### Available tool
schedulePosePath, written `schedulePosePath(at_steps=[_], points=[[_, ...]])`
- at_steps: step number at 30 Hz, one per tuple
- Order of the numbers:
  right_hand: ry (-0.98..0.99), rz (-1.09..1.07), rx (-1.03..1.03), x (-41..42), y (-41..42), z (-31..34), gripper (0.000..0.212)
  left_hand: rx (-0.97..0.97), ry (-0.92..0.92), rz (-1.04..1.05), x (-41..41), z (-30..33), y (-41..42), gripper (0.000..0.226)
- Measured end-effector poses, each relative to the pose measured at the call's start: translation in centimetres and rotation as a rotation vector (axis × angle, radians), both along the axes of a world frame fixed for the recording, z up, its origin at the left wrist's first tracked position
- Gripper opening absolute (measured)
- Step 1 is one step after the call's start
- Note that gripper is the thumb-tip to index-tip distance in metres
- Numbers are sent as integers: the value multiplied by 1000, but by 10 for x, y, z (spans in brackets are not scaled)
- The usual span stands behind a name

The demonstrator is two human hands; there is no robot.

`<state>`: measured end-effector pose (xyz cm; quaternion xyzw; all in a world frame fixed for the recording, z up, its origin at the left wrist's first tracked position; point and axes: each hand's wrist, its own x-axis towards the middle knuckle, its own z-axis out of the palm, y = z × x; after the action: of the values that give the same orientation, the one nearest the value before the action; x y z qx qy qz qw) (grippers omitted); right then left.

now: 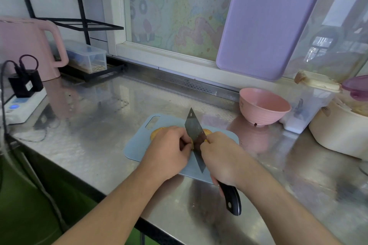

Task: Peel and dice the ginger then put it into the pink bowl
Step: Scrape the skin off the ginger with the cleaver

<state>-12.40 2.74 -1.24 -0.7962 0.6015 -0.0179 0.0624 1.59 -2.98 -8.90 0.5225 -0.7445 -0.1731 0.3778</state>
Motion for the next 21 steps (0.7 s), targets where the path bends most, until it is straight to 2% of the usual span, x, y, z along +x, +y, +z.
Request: schedulePosePath(at_steps=[2, 4, 8, 15, 21], points=[[-303, -164, 61, -3, 0, 1, 27, 10, 4, -4, 0, 0, 1, 15], [-486, -254, 72, -8, 0, 2, 33, 7, -1, -7, 0, 1, 1, 15], [-748, -369, 132, -21, 3, 13, 21, 19, -6, -5, 1, 0, 2, 15], [-844, -415, 104, -34, -1, 11, 17, 28, -13, 11, -2, 4, 6, 12], [-821, -425, 64, -34, -3, 9, 22, 47, -244, 82, -20, 20, 8, 42]])
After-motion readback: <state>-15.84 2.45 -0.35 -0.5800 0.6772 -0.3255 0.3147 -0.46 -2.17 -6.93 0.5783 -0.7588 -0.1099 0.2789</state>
